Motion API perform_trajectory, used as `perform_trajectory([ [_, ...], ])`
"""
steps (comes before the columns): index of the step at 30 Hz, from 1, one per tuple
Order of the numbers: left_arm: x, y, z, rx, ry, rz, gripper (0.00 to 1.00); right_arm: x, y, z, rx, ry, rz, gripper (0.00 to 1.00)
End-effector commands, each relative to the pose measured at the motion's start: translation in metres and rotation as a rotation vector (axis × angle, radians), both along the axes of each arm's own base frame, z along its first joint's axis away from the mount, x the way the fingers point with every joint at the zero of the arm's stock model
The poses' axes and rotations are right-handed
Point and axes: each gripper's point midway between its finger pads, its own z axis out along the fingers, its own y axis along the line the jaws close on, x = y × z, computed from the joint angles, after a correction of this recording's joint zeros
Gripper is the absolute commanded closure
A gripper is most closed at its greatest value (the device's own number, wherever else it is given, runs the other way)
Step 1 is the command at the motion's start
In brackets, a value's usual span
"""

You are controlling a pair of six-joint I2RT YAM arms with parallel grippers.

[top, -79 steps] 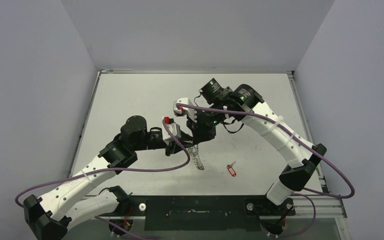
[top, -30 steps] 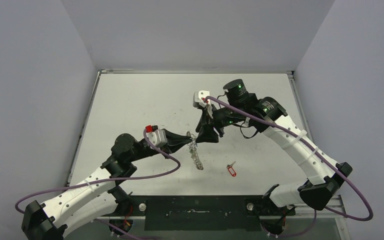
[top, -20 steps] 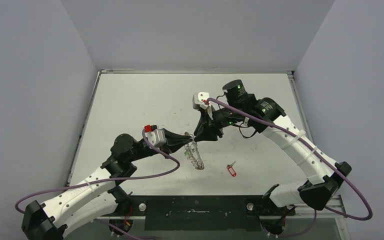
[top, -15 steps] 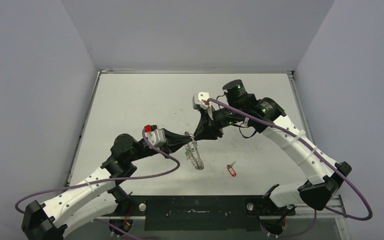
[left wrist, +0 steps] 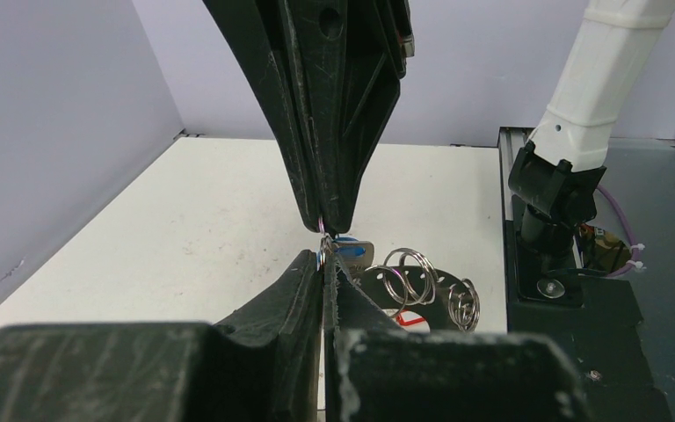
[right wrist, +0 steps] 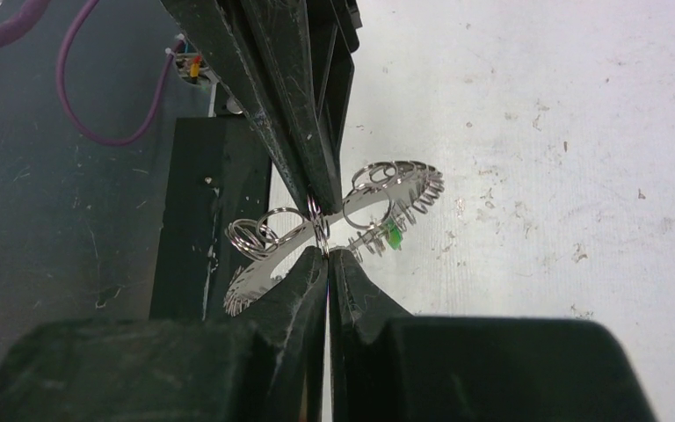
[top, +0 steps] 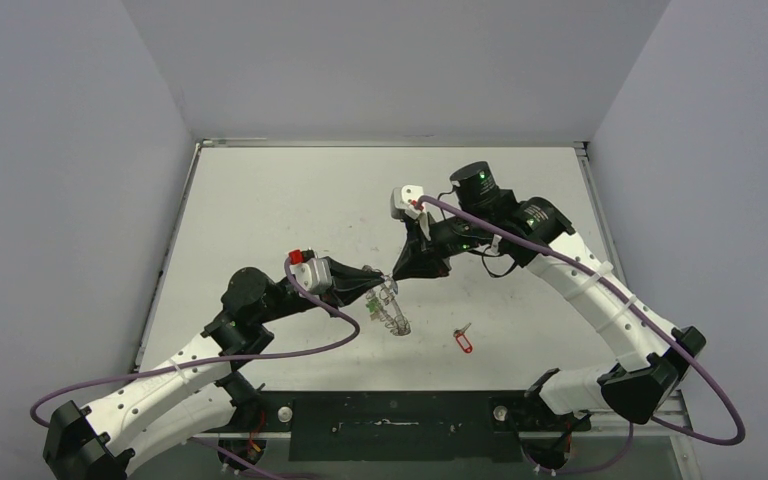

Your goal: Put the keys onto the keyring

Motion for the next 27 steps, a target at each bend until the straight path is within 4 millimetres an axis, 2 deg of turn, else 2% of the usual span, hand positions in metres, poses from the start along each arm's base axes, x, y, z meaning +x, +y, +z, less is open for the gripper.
perform_trajectory([
  [1, -0.006, 0.004, 0.039, -0.094, -0.096, -0.007, 1.0, -0.003, -0.006, 0.003, 0.017, -0.03, -0.001, 1.0],
  [8, -0.006, 0.004, 0.038, -0.094, -0.097, -0.004, 1.0, -0.006, -0.007, -0.008, 0.008, -0.005, 0.014, 1.0],
  [18, -0.005, 0.004, 0.038, -0.094, -0.095, -0.004, 1.0, -0.002, 0.005, -0.008, 0.063, 0.019, 0.003, 1.0],
  [21, -0.005, 0.003, 0.037, -0.093, -0.091, -0.004, 1.0, 0.001, 0.006, -0.005, 0.075, 0.006, -0.014, 0.86],
  [24, -0.006, 0.004, 0.037, -0.092, -0.091, -0.006, 1.0, 0.005, 0.004, 0.002, 0.087, -0.041, -0.042, 0.68],
  [27, -0.005, 0.004, 0.036, -0.091, -0.09, -0.004, 1.0, 0.007, 0.0, 0.009, 0.113, -0.097, -0.064, 0.59],
])
